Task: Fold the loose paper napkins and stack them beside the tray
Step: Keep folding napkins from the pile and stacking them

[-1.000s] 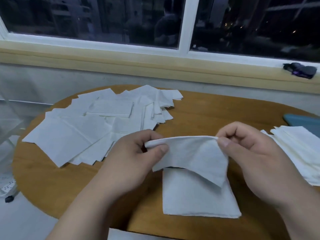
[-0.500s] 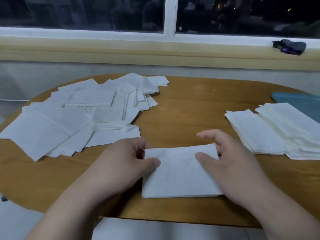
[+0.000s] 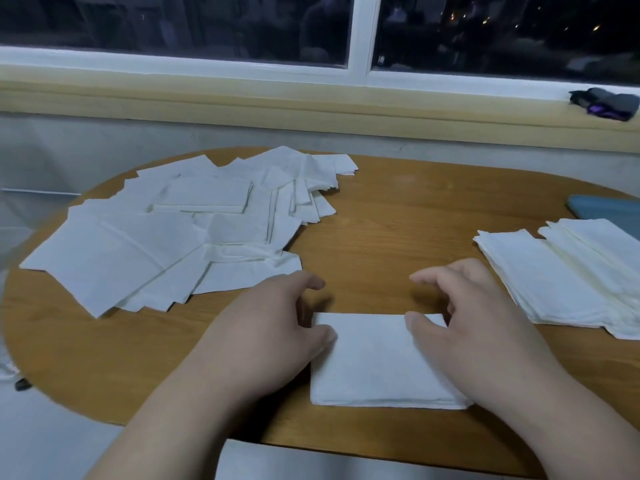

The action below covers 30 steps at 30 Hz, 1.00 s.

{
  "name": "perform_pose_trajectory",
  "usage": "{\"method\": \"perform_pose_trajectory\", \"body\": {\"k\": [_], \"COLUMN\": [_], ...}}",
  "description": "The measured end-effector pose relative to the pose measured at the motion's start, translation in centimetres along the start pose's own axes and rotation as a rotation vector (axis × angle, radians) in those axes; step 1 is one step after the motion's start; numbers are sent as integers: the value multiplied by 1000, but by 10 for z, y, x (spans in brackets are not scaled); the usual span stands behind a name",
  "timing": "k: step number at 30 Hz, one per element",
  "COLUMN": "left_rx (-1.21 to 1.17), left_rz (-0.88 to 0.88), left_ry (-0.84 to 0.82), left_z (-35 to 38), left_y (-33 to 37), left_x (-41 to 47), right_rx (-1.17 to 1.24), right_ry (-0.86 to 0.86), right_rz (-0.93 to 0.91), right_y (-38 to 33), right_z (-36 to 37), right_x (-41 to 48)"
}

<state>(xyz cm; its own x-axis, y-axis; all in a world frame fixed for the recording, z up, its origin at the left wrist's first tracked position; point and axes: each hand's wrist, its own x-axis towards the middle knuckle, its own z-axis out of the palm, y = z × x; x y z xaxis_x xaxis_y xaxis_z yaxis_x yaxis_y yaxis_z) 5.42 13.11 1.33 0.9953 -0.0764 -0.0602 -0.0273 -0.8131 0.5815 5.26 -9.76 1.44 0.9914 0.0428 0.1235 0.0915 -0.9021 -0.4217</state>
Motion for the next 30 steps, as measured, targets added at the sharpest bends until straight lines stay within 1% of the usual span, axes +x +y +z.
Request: {"method": "perform_pose_trajectory", "body": {"k": [3, 6, 10, 14, 19, 22, 27, 30], "left_rx": [-39, -88, -145, -180, -239, -249, -296, -300], "left_rz": [-28, -82, -155, -200, -252, -264, -269, -269], "left_ry": [39, 83, 165, 235, 278, 281, 271, 267], "left_z": [-12, -26, -44, -55, -64, -67, -69, -69], "left_y": [-8, -23, -47, -65, -84, -90, -91, -91], "left_x": [-1, 1, 2, 5, 9, 12, 16, 18], "right_rx": [32, 44, -9, -77, -159, -209, -293, -326], "right_ry": [-40, -91, -94, -115, -85, -101, -168, -127], "right_rz": [-60, -160, -305, -375, -418, -439, -437, -463], "right_y": [-22, -58, -111, -151, -182, -194, -199, -198], "right_z": [1, 2, 16, 43, 78, 94, 110, 115], "right_x": [10, 31, 78, 128, 184, 207, 226, 231]}}
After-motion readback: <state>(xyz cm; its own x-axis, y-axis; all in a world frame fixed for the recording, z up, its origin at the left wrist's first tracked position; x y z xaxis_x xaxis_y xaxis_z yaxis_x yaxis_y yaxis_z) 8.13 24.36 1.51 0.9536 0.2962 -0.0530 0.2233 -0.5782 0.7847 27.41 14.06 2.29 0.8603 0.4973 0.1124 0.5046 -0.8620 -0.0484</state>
